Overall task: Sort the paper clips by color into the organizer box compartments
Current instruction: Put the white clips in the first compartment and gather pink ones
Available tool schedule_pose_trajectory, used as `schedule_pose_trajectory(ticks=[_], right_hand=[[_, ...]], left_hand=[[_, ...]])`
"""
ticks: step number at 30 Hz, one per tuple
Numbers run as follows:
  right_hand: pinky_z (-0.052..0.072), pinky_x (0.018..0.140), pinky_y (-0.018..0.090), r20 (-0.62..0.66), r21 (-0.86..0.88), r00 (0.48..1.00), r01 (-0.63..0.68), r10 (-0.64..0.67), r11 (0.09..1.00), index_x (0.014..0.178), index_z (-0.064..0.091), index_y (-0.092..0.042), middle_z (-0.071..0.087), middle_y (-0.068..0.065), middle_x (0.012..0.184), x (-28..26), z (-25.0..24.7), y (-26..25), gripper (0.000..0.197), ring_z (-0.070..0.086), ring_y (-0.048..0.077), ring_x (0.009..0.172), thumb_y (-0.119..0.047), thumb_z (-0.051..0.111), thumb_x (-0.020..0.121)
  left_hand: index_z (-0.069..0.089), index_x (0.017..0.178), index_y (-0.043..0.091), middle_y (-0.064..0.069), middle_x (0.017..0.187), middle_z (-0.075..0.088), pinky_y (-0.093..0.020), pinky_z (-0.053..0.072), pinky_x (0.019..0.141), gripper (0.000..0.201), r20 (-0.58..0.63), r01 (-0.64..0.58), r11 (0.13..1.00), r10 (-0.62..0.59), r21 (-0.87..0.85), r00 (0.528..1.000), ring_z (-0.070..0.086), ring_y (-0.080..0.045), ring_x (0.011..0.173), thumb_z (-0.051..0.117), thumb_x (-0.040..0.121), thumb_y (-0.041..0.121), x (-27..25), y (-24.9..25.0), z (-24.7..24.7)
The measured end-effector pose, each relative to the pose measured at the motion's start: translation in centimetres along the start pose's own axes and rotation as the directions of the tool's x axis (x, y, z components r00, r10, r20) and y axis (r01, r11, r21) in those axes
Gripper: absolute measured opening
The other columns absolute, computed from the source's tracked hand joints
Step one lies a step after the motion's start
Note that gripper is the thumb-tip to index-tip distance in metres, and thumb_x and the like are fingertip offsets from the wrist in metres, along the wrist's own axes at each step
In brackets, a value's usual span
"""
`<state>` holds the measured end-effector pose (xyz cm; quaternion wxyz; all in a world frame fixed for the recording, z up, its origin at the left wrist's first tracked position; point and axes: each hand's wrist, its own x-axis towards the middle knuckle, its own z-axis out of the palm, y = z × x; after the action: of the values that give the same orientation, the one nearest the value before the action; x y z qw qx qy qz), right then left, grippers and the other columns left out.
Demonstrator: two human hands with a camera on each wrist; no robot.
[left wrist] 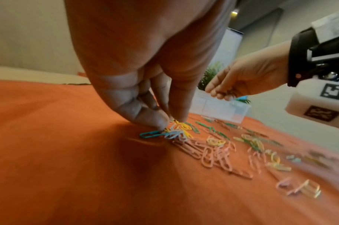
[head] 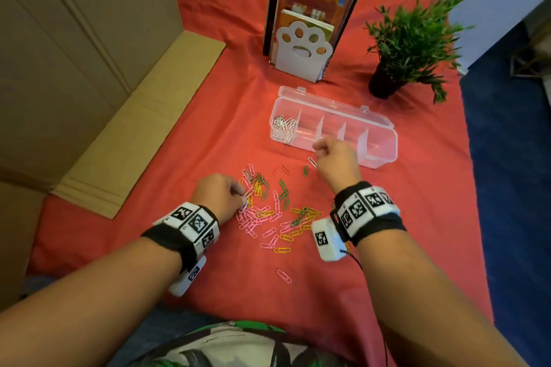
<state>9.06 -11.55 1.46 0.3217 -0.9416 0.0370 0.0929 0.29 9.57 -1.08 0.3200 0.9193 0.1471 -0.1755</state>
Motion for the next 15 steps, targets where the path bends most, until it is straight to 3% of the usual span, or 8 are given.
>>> schedule_pose_trajectory(ticks=[3,8,12,15], right_hand=[[0.045,0.092,0.031,0.020,-0.207,1.000,-0.010,0.015,0.978,0.111,0.065,-0.004,0.062,0.020,0.115,-0.2,0.9,2.1,0.036,0.058,0.033,0.108,0.004,0.045,0.081],[0.045,0.090,0.040,0.015,-0.465,0.995,0.095,-0.100,0.880,0.106,0.057,0.005,0.052,0.021,0.110,-0.5,3.2,2.3,0.034,0.049,0.038,0.108,0.008,0.043,0.075],[0.042,0.088,0.042,0.051,-0.492,0.982,0.183,-0.182,0.851,0.110,0.050,0.001,0.048,0.019,0.115,-1.2,4.5,2.1,0.028,0.045,0.036,0.109,0.003,0.044,0.084],[0.041,0.088,0.040,0.098,-0.437,0.976,0.220,-0.197,0.872,0.109,0.051,-0.002,0.051,0.019,0.110,-1.5,4.9,2.6,0.029,0.048,0.036,0.105,0.002,0.046,0.081]], left_hand=[[0.067,0.084,0.020,0.005,0.077,0.064,-0.022,0.046,0.069,0.024,0.035,-0.007,0.998,0.005,0.058,0.999,0.062,-0.015,0.078,0.080,0.065,0.026,0.1,0.1,0.3],[0.067,0.081,0.018,0.003,0.075,0.066,-0.023,0.049,0.073,0.018,0.056,-0.048,0.997,0.045,0.057,0.997,0.064,-0.017,0.077,0.077,0.067,0.014,0.5,0.0,0.6],[0.068,0.079,0.019,0.000,0.075,0.068,-0.017,0.041,0.067,0.016,0.013,-0.090,0.996,0.090,0.013,0.996,0.058,-0.014,0.069,0.059,0.074,0.007,0.8,-0.1,1.4],[0.064,0.078,0.022,0.003,0.070,0.063,-0.021,0.046,0.068,0.018,0.006,-0.022,0.981,0.024,-0.195,1.000,0.058,-0.014,0.066,0.063,0.072,0.004,1.0,-0.1,1.6]])
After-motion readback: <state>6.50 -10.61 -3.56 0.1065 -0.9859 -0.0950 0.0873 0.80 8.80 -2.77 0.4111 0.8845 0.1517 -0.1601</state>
